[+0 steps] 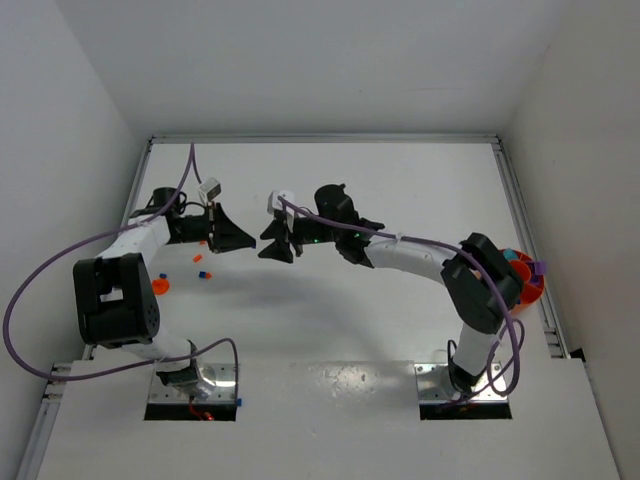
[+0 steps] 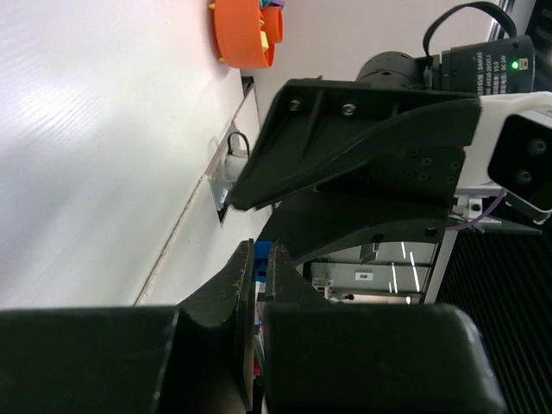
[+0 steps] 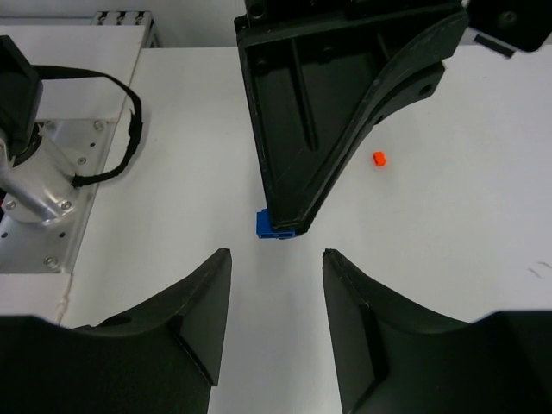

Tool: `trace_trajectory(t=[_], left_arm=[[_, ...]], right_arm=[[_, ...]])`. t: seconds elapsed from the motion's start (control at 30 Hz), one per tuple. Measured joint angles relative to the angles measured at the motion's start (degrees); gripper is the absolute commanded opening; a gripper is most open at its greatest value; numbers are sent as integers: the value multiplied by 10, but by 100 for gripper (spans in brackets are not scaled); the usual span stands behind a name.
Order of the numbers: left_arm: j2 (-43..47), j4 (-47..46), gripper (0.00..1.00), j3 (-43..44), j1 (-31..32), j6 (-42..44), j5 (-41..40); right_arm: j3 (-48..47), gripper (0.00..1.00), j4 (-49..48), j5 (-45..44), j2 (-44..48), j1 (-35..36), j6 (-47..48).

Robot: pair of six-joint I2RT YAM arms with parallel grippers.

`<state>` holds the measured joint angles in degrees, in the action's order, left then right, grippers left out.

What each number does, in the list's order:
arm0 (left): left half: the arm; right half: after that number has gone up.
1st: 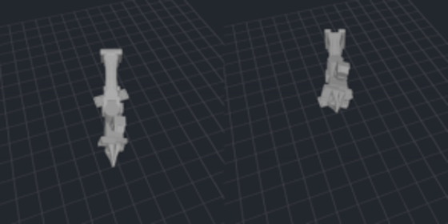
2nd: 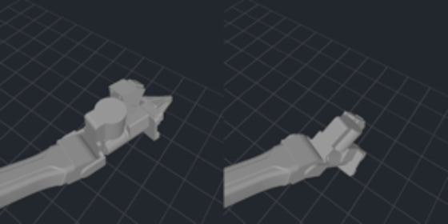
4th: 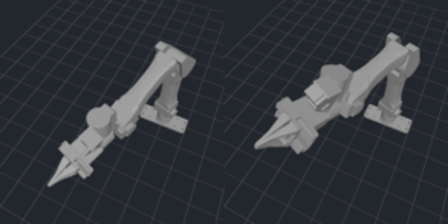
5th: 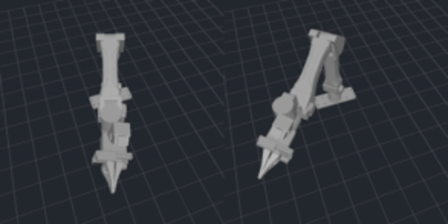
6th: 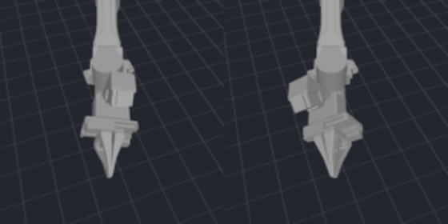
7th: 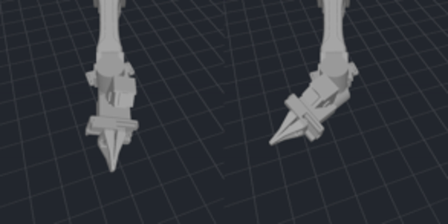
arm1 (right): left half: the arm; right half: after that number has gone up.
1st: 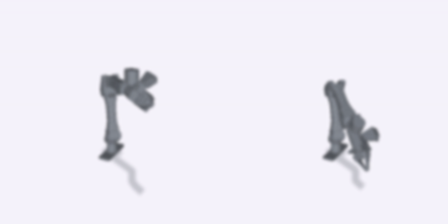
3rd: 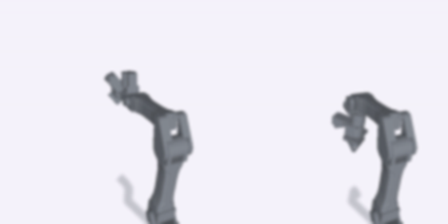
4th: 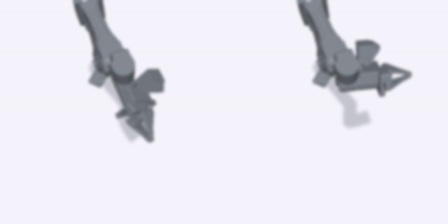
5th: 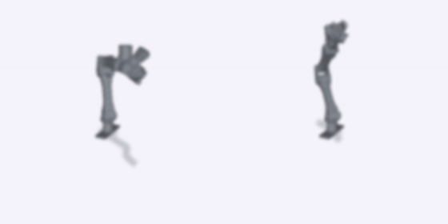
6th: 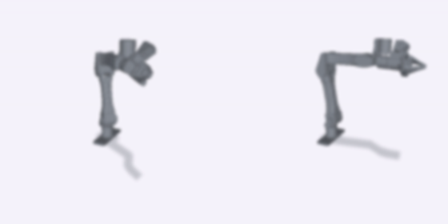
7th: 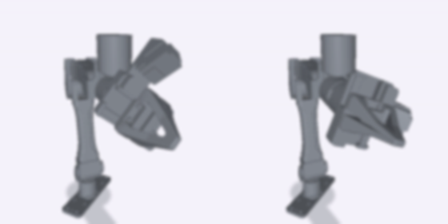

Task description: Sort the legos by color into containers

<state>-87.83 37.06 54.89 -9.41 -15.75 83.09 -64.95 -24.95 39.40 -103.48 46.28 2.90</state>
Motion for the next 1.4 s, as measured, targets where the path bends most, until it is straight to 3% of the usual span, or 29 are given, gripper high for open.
trace_trajectory(t=[0.8, 1.17, 1.33, 1.37, 1.4], left_arm=[[1, -2, 0, -3, 17, -5, -15], [11, -4, 0, -8, 31, -5, -17], [14, -11, 0, -9, 31, -7, -17], [14, -12, 2, -9, 31, -8, -17], [15, -13, 15, -10, 31, -8, -17]], right_arm=[[15, 45, -10, -27, 22, 17, 27], [7, 33, -4, -30, 21, 19, 30], [3, 20, 3, -32, 21, 19, 31], [3, 18, 5, -32, 21, 19, 31], [3, 14, 6, -32, 21, 19, 31]])
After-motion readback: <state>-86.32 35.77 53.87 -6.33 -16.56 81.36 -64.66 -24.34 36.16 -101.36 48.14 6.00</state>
